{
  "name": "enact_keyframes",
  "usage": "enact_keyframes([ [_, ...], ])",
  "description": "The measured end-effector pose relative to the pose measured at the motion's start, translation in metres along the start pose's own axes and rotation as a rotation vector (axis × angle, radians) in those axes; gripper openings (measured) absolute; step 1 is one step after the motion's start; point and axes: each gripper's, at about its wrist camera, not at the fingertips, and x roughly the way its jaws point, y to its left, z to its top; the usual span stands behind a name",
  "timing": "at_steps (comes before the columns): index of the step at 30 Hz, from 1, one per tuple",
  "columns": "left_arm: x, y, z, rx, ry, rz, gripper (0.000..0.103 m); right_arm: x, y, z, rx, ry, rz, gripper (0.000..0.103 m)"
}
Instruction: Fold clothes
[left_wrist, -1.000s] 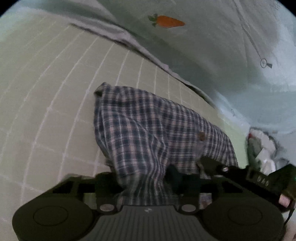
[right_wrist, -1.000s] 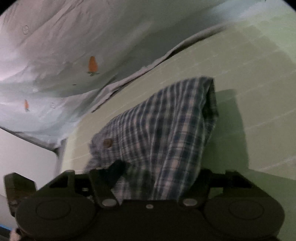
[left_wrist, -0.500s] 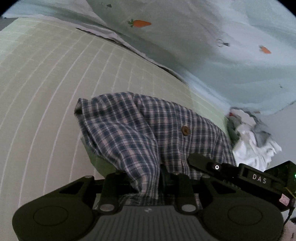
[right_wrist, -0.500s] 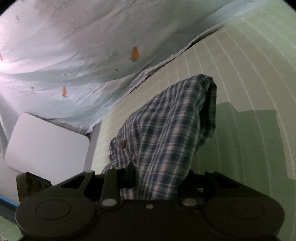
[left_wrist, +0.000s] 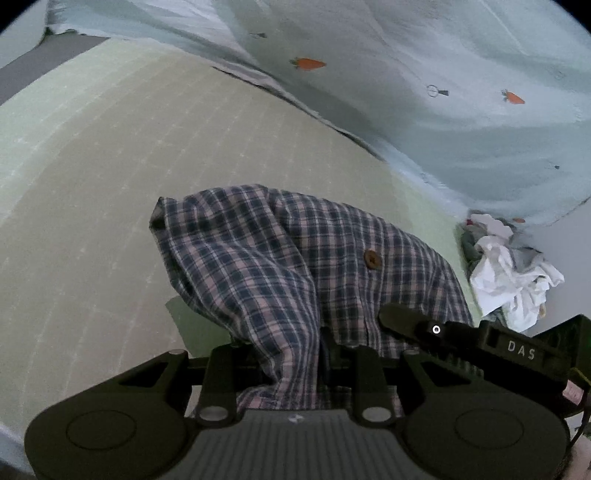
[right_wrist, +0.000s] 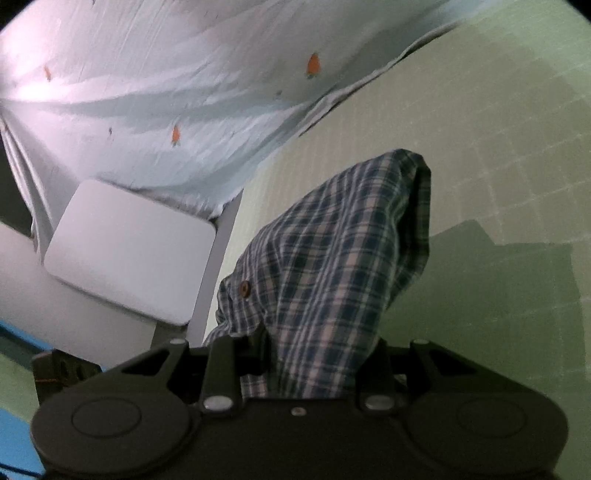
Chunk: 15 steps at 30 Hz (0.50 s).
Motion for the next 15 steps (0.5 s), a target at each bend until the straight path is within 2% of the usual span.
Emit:
enact_keyframes([
  [4, -0.016, 0.027, 0.001, -0.03, -0.017, 0.012, 0.028, 0.021, 0.017, -0.007, -0.011, 0.034, 0.009, 0.032],
  [9, -0.033, 0.082, 0.024, -0.072, -0.033, 0.02, 0.028, 0.072, 0.055, -0.004, -0.049, 0.076, 0.002, 0.033],
  [15, -0.046, 0.175, 0.092, -0.144, -0.06, -0.028, 0.028, 0.161, 0.11, 0.009, -0.092, 0.104, -0.011, 0.033],
])
